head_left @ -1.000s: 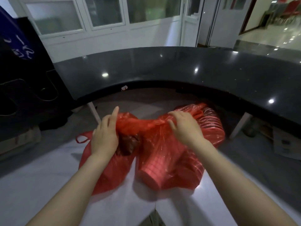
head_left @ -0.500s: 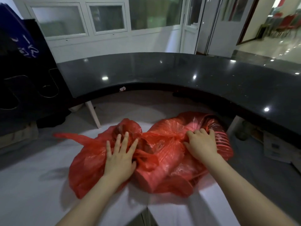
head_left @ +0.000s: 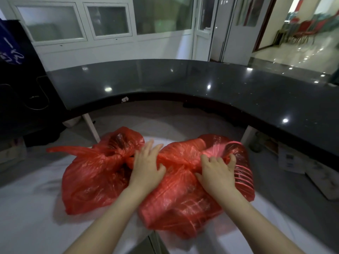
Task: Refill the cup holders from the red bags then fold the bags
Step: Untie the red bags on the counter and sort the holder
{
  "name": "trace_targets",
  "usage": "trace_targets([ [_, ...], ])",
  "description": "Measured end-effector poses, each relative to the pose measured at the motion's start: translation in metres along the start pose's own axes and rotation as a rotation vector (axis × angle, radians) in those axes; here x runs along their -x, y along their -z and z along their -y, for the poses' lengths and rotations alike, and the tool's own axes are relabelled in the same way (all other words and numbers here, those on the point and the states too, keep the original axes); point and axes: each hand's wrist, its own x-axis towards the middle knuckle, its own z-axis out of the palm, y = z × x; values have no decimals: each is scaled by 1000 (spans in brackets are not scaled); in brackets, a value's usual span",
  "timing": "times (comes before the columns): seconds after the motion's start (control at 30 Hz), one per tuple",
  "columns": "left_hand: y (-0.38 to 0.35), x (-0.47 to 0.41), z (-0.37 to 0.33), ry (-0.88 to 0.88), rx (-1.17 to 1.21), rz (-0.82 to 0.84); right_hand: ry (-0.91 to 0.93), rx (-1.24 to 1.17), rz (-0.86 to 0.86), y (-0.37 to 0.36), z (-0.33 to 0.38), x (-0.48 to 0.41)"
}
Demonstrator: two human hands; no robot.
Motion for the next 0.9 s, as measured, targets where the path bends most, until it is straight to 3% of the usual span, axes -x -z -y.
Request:
trace_targets([
  [0.07,-14,11,-18,-2,76,64,107,-85,-11,0,3,0],
  [0.2,-38,28,-21,58,-78,214,250,-193,-37,5,4,0],
  [0.4,-36,26,-15,96,74,101,79,-552,-153,18,-4,-6],
  [0.53,-19,18,-4,178,157,-45,-26,-535,-290,27,-27,-15],
  [0.73,11,0,11,405,277,-229,-301,-523,-363,41,-50,-24],
  [0.8,17,3,4,319,222,-223,-250,-510,-475,46,-43,-19],
  [0.9,19,8,-20,-44,164,-173,83,-562,-544,51,-26,-11],
])
